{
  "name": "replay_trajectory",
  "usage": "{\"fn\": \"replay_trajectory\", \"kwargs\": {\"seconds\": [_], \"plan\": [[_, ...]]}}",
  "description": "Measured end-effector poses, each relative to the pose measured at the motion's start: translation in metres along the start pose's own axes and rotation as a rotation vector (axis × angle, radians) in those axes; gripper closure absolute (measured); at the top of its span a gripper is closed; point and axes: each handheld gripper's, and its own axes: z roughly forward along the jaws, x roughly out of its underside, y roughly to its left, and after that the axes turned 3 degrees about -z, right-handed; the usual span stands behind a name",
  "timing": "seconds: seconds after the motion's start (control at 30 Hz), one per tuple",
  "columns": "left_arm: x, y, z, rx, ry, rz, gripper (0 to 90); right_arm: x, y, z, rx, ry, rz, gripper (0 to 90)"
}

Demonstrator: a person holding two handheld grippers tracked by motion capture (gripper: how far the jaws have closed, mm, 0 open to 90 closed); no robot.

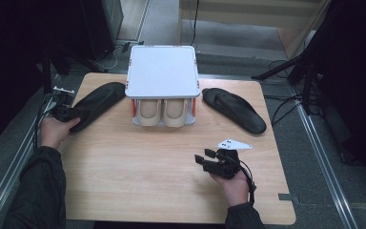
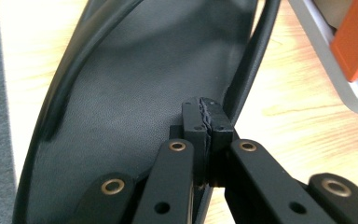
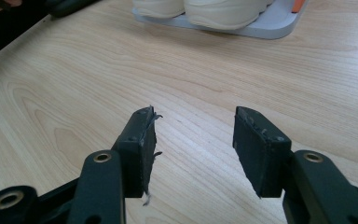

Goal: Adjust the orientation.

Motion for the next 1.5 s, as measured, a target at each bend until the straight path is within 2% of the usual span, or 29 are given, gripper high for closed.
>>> {"fn": "replay_trajectory", "kwargs": {"seconds": [0.1, 0.33, 0.57, 0.63, 0.7, 0.77, 0.9, 1.07, 1.23, 1.33, 1.4, 1.5], "plan": [[0.001, -0.008, 0.001, 0.013, 0.01, -0.005, 90.0, 0.0, -0.001, 0.0, 0.001, -0.003, 0.002, 49.4], [0.006, -0.029, 0.006, 0.041, 0.033, 0.04, 89.9, -0.001, -0.003, -0.001, 0.0, -0.007, 0.005, 49.4], [0.009, -0.043, 0.009, 0.063, 0.031, 0.057, 89.8, -0.001, -0.002, 0.0, -0.003, -0.004, 0.002, 49.5], [0.009, -0.046, 0.009, 0.077, 0.035, 0.054, 89.8, -0.001, -0.002, 0.0, -0.002, -0.003, 0.0, 49.5], [0.008, -0.05, 0.008, 0.113, 0.025, 0.041, 89.7, -0.001, -0.002, 0.0, -0.001, -0.003, 0.001, 49.5], [0.008, -0.053, 0.009, 0.1, 0.023, 0.054, 89.6, -0.001, -0.002, 0.0, 0.001, -0.002, 0.003, 49.5], [0.008, -0.06, 0.011, 0.105, 0.024, 0.063, 89.6, -0.001, -0.003, 0.0, 0.002, -0.002, 0.002, 49.5], [0.007, -0.072, 0.016, 0.132, 0.033, 0.078, 88.6, -0.001, -0.002, 0.0, 0.001, -0.001, 0.002, 49.5], [0.006, -0.083, 0.02, 0.126, 0.033, 0.108, 88.5, -0.001, -0.002, 0.0, 0.002, -0.001, 0.0, 49.5], [0.006, -0.087, 0.023, 0.141, 0.034, 0.116, 88.0, -0.001, -0.002, 0.0, 0.002, -0.001, 0.0, 49.5], [0.006, -0.087, 0.023, 0.139, 0.034, 0.117, 86.7, -0.001, -0.002, 0.001, 0.001, 0.0, -0.001, 49.5], [0.003, -0.082, 0.017, 0.155, 0.031, 0.092, 75.1, -0.001, -0.003, 0.0, 0.002, -0.002, 0.001, 49.5]]}}
